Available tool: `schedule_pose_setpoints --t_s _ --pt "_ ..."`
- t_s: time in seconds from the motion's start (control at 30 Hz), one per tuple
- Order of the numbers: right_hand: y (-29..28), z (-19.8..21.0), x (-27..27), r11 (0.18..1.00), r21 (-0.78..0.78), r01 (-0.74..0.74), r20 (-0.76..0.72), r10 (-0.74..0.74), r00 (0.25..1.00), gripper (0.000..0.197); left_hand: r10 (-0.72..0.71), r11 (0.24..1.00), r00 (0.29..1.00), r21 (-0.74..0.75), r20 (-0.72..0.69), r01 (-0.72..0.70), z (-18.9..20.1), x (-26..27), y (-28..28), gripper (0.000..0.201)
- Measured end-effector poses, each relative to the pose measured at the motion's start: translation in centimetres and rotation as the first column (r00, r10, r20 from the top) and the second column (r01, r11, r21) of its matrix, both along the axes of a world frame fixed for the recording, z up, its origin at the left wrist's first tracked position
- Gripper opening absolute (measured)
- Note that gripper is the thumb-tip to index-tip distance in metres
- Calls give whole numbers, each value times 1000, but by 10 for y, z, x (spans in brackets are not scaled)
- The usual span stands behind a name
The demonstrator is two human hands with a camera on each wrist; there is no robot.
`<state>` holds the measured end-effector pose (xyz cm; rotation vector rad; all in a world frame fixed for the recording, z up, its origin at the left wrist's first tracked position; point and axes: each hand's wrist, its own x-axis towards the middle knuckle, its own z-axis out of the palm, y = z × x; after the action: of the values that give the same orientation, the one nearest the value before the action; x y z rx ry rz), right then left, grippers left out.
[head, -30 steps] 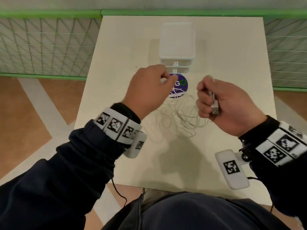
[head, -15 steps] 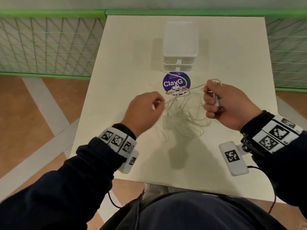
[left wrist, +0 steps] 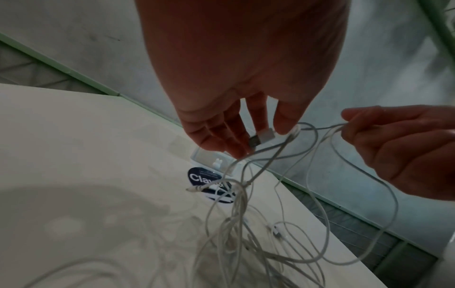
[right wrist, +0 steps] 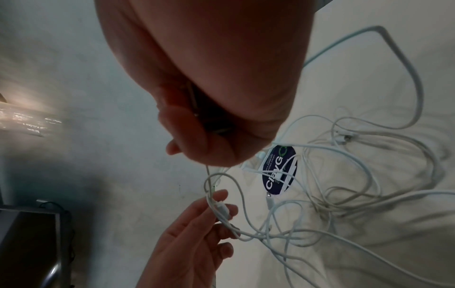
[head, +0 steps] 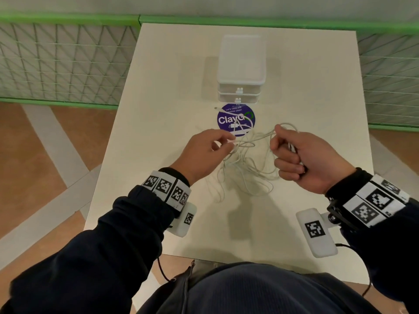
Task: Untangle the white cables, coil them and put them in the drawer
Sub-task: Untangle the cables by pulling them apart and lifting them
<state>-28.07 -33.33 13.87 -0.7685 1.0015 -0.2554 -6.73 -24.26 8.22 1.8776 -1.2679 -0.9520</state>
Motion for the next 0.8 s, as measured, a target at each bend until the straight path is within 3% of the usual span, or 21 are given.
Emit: schedule_pose_setpoints --t_s 0.13,0.3,0.5,0.63,0.7,0.8 --pt "-5 6 -2 999 27 45 14 -46 999 48 -30 1000 993 1 117 30 -1 7 -5 17" --pt "-8 11 -4 990 64 130 83 -135 987 46 153 984 986 106 -62 -146 -3 30 -1 14" --pt "10 24 18 999 -35 12 50 -10 999 43 13 997 981 81 -194 3 22 12 -1 21" --pt "27 33 37 996 -90 -7 -32 5 999 42 7 1000 969 -8 -248 -9 47 -2 2 20" --pt "36 36 45 995 -95 -16 -107 6 994 45 -19 997 972 -76 -233 1 61 -8 8 19" --pt "51 39 58 993 -118 -18 -169 -2 986 46 -173 976 976 -159 -130 152 86 -19 27 15"
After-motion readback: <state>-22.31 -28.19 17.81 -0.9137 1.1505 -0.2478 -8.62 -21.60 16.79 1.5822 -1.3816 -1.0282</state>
